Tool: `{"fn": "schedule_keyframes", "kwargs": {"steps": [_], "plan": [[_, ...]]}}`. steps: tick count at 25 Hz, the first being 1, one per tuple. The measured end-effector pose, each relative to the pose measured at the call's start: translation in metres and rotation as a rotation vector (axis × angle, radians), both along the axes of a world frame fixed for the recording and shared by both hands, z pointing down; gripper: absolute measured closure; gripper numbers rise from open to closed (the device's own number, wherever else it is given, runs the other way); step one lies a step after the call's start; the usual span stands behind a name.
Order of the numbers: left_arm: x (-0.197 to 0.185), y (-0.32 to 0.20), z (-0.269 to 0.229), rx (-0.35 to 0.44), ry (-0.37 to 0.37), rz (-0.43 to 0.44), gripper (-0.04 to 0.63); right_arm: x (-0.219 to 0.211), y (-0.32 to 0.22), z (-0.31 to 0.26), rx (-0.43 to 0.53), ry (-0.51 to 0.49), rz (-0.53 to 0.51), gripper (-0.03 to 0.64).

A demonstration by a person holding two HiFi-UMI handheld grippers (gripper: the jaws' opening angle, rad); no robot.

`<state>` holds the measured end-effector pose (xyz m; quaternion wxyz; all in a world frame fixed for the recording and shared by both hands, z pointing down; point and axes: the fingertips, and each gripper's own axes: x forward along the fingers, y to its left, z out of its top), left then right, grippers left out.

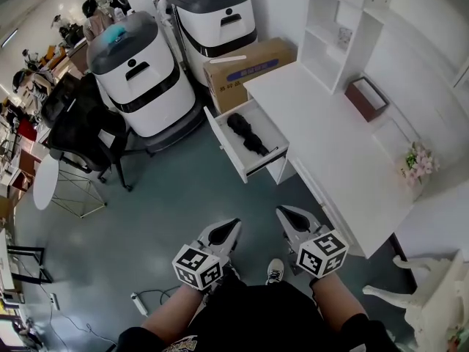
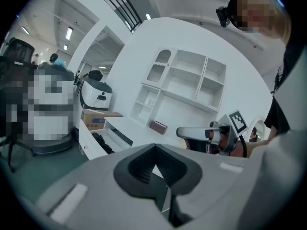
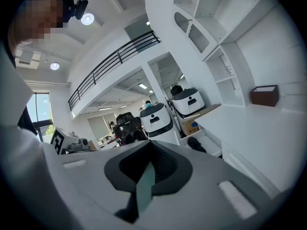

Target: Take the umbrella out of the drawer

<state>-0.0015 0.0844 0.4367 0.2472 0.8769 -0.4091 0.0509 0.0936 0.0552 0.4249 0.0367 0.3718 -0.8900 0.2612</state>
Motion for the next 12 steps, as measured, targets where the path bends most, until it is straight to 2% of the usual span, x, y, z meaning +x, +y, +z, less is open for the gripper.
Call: {"fn": "schedule_keyframes", "kwargs": {"steps": [6,12], "plan": [[-0.041,-0.021,-0.008,0.022,0.016,0.013,0.595,-0.034,-0.013,-0.006,0.008,0.02,0.035,0.589],[-0.076,-0.031,-0.007,0.021,0.034,0.068,0.595,-0.068,-0.02,-0.006,0.004,0.036,0.071,0.588]]}}
